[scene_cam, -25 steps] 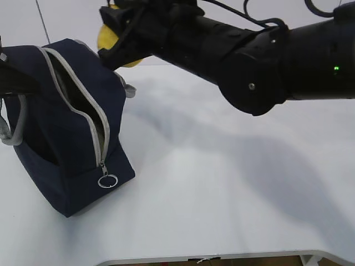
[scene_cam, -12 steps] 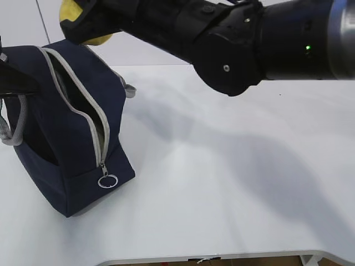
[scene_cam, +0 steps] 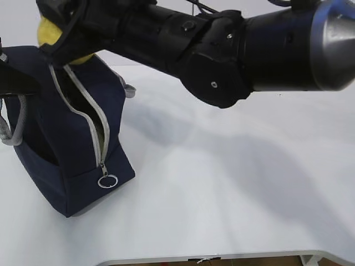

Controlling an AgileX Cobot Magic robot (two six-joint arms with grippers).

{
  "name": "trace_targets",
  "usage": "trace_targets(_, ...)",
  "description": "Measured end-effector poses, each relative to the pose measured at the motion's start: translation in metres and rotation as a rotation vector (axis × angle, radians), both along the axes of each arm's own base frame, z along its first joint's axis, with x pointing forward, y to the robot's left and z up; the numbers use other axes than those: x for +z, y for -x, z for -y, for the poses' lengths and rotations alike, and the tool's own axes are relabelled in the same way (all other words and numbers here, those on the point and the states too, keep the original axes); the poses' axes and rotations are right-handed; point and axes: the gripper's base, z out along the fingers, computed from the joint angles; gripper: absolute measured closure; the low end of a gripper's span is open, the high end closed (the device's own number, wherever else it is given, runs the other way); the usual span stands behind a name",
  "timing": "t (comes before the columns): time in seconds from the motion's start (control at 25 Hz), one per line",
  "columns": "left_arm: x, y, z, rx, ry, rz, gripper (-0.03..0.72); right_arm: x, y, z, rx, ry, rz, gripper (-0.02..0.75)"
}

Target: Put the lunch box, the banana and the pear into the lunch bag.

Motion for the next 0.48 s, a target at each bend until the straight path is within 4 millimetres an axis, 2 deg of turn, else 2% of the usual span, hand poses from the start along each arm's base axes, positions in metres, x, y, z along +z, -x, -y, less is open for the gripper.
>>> trace_targets(0.2,0.000,0.000,0.000,-0.004,-0.004,0.003,0.686,-0.010,-0.001,-0.004,0.011,0.015,-0.051,0.561)
trace_targets(0.48,0.000,0.000,0.000,-0.004,-0.004,0.003,0.687,-0.042,-0.006,-0.014,0.051,0.095,-0.089,0.561)
